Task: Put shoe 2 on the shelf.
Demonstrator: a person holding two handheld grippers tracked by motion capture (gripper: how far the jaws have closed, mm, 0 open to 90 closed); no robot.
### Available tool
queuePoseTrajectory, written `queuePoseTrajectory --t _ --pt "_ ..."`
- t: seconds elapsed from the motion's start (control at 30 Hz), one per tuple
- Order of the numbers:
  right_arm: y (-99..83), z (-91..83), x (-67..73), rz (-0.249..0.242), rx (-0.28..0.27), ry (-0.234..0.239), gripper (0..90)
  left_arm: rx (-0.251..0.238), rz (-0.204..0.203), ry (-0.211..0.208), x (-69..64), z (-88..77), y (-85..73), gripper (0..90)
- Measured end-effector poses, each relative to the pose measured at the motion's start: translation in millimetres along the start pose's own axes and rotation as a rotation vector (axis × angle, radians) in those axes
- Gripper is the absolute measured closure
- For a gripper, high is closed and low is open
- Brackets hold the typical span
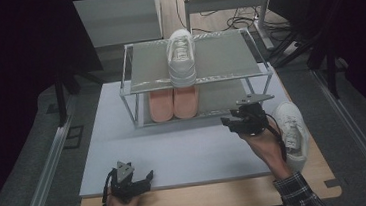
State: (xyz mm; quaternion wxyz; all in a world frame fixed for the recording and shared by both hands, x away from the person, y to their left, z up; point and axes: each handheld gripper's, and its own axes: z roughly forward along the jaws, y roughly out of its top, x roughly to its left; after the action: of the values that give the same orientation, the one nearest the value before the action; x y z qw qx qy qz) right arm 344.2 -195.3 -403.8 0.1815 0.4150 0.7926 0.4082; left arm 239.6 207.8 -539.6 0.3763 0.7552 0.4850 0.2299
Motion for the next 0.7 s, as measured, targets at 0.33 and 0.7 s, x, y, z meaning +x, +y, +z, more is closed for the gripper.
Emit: queuePoseTrajectory --t 0.33,0.7 --pt "-13.9 -19.9 -26.4 0.038 0.021 -0.072 49.5 0.0 -0.003 0.001 -0.3 -0.1 0.0 12.7" --pt "-31.7 -41.0 -59.5 0.083 0.047 -0.156 52.6 0.0 -0.004 0.0 -0.3 0.0 0.0 12.7"
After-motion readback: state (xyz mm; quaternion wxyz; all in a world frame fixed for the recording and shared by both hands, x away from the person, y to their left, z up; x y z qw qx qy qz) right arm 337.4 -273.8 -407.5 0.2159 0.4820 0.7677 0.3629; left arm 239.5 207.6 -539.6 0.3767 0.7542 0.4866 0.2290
